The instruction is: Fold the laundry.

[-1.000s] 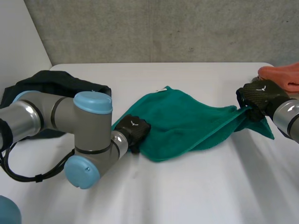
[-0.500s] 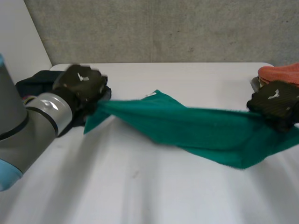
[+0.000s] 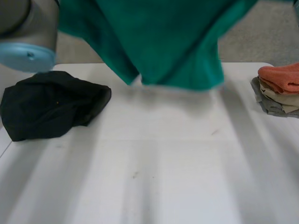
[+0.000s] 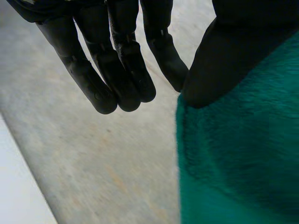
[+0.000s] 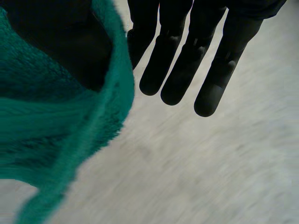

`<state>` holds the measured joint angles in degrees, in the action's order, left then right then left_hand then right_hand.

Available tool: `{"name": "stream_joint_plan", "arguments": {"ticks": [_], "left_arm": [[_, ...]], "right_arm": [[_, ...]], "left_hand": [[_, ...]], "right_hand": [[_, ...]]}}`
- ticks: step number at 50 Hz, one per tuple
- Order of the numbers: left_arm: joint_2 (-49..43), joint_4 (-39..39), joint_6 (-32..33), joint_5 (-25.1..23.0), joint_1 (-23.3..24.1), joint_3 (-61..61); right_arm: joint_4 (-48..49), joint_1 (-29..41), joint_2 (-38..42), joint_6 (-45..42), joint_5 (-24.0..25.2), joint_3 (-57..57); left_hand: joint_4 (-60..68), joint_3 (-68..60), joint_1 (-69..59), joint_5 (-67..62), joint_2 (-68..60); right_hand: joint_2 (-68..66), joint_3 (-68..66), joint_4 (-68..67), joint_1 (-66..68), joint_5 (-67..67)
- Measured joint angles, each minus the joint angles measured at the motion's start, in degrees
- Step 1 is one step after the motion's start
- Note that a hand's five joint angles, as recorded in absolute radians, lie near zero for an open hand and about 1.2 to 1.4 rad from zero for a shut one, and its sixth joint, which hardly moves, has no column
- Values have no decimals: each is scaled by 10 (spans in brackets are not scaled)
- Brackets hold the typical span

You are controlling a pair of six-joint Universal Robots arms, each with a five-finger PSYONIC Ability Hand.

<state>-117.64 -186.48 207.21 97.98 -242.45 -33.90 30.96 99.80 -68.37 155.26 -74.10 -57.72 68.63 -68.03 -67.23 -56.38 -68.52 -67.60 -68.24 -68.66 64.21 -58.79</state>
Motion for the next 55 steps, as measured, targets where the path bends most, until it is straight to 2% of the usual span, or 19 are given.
{"name": "stream_joint_plan", "arguments": {"ticks": [5,12,16,23,27,28,32,37,46,55], "left_arm": [[24,15,-6,2,-2,-54],[32,26,-6,-2,-6,-199],[12,7,-4,-3,-6,-310],[-72,-33,1,-13,-2,-423],[-107,-36,11,-17,-5,-434],[-112,-36,14,-17,-6,-434],[-124,-35,27,-28,-20,-429],[-118,-35,35,-54,-44,-426],[-101,-33,54,-118,-101,-434],[-105,-18,139,-178,-163,-438]], "right_arm": [[65,-2,-11,55,15,-42],[37,-2,6,66,60,-94],[-41,-3,43,40,79,-136],[-197,-4,106,-52,66,-193],[-255,-7,132,-101,58,-219],[-262,-8,136,-109,57,-223],[-279,-19,148,-127,56,-244],[-275,-31,139,-112,61,-260],[-259,-42,125,-85,79,-283],[-253,-38,126,-84,82,-289]], "left_hand": [[0,0,0,0,0],[0,-1,0,0,-1],[0,-1,0,0,-1],[0,-1,0,0,-1],[0,-1,0,0,-1],[-33,33,28,22,36],[-281,272,284,258,279],[-428,416,420,406,423],[-468,458,445,451,464],[-508,503,491,492,507]], "right_hand": [[0,0,0,0,0],[0,0,0,0,0],[0,0,0,0,0],[0,0,0,0,0],[0,0,0,0,0],[0,0,0,0,0],[0,0,0,0,0],[0,0,0,0,0],[0,0,0,0,0],[0,0,0,0,0]]}}
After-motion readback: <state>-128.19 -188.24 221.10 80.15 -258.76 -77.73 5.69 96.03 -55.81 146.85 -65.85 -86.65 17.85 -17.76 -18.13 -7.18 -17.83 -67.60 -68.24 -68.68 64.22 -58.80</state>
